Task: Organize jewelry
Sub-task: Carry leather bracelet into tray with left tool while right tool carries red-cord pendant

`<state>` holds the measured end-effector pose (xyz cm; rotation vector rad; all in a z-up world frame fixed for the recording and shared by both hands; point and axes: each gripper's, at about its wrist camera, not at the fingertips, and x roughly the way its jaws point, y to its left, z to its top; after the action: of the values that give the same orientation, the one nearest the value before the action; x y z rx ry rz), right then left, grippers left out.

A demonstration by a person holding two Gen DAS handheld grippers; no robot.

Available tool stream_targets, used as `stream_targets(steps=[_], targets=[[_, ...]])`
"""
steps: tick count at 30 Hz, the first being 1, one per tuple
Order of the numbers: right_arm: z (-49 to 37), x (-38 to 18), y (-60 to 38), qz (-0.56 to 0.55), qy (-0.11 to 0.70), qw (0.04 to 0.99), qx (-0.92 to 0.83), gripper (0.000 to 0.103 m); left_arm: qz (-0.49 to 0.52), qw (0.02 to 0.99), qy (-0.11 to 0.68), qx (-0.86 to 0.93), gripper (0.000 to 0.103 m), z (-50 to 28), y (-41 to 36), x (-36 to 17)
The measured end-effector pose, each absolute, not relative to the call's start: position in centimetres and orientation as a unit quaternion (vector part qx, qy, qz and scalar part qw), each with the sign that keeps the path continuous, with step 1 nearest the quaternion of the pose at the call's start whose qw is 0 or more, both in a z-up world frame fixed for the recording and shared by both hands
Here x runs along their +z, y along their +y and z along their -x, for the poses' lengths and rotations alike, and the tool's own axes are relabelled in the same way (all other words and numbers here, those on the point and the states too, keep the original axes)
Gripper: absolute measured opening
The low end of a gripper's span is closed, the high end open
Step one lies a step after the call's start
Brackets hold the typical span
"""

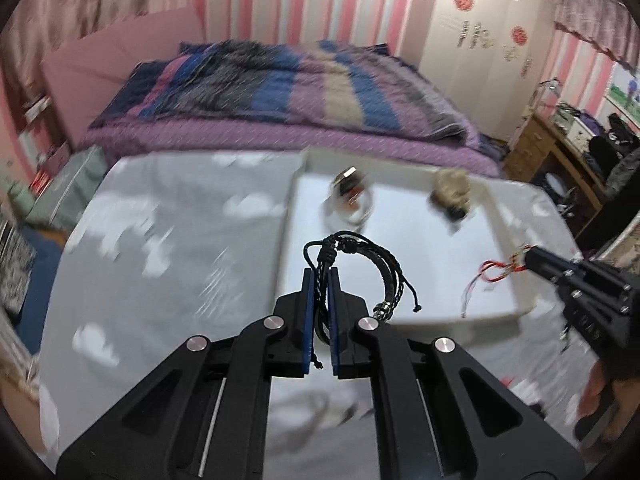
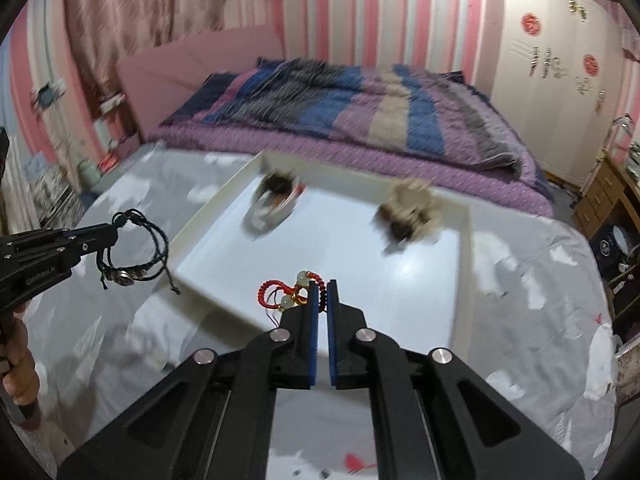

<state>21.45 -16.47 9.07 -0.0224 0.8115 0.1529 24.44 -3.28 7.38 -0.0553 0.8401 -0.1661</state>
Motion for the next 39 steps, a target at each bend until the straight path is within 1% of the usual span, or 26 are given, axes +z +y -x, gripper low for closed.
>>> stream_targets(steps=[5, 8, 16, 24, 32, 39], targets=[[-24.5, 9.4, -18.9, -0.014, 0.38, 0.924, 0.042, 0.003, 0.022, 0.908, 0.407, -0.097, 0.004, -28.1, -7.0, 7.3], [-26.4, 8.8, -20.2, -0.033, 0.379, 0.925, 0.027, 0.003, 0.014, 0.903, 0.418, -0.1, 0.004, -30.9, -9.4, 5.8], [-29.8, 6.3, -22.6, -0.041, 0.376, 0.925, -0.024, 0.003, 0.005, 0.893, 0.438, -0.099, 0.004, -35.1, -13.1, 2.2], [-31.4, 2.9, -24.3, -0.029, 0.393, 0.917, -0.06, 0.003, -0.02, 0.891, 0.444, -0.088, 0.004, -36.7, -14.0, -0.1], [-32.3, 0.5, -25.7, -0.035, 0.41, 0.908, -0.084, 0.003, -0.018, 0.889, 0.45, -0.079, 0.004, -36.7, -13.4, -0.9], [-32.3, -0.3, -26.0, -0.037, 0.42, 0.903, -0.089, 0.003, -0.037, 0.888, 0.453, -0.07, 0.004, -36.7, -14.3, -1.6]])
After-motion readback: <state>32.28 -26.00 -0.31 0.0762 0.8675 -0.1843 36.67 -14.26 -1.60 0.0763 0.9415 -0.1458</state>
